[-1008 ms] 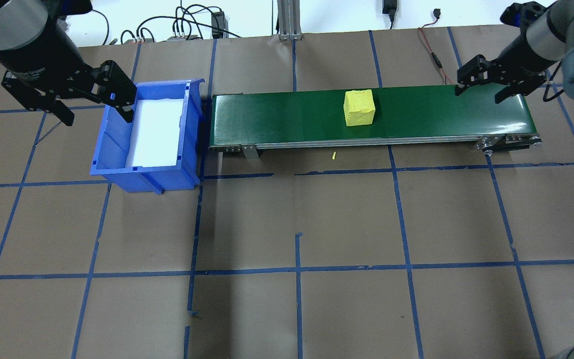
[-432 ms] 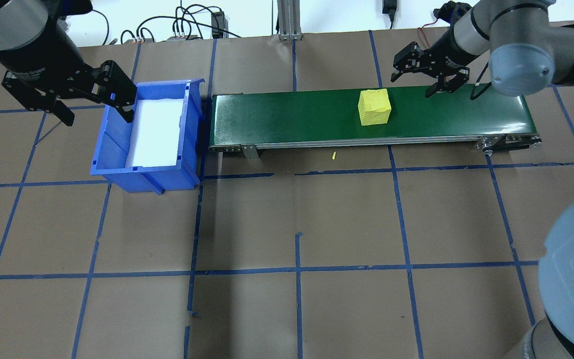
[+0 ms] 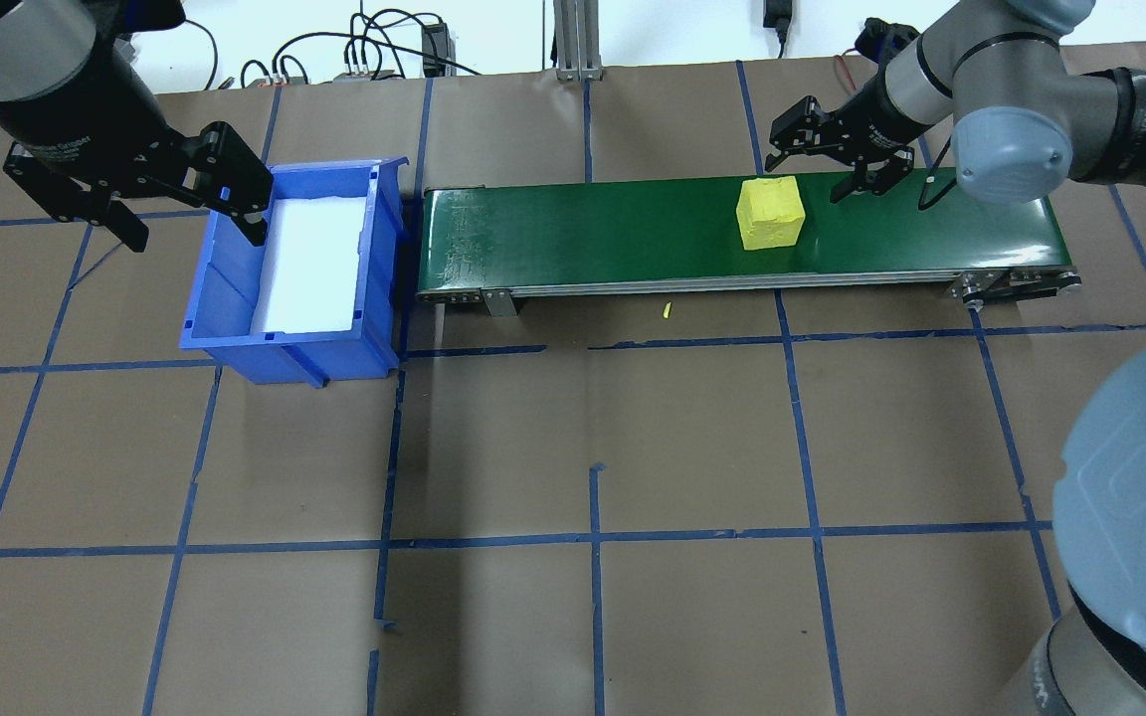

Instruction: Move block left to right into plate

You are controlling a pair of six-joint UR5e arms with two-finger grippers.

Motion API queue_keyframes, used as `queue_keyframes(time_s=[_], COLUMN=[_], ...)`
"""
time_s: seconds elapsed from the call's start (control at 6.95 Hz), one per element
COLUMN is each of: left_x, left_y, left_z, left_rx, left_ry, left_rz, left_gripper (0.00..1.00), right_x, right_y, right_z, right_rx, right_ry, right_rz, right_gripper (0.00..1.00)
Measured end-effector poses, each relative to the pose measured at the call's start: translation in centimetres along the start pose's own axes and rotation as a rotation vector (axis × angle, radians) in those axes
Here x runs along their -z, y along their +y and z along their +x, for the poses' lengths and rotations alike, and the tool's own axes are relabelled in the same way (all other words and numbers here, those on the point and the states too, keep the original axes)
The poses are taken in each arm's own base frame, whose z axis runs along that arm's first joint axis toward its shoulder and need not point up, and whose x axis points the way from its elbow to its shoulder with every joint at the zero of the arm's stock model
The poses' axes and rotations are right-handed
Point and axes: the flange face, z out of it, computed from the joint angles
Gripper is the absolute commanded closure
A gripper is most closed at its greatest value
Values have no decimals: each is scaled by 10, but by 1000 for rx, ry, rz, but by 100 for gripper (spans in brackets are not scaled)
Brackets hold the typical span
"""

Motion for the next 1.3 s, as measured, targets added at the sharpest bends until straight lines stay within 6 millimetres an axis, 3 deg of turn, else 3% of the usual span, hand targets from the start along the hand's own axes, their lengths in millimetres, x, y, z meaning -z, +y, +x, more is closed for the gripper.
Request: queue_keyframes(time_s=[0.43,0.58,0.72,0.86,1.01,1.3], left_x=[0,0,0,0,0,0], left_y=[0,0,1,1,1,1], left_z=[0,0,0,0,0,-1], left_rx=[0,0,0,1,1,1], left_ry=[0,0,-1,0,0,0], left_rz=[0,0,0,-1,-1,-2], left_gripper=[0,0,0,0,0,0], right_x=[-11,-19,-27,-31,-27,12], right_y=[6,11,16,19,20,15], right_z=[-1,3,10,17,22,41], right_rx=[13,32,70,134,224,459], right_ry=[4,13,42,92,151,336], right_rz=[-22,-39,-56,-66,-67,-64], right_gripper=[0,5,45,58,58,58])
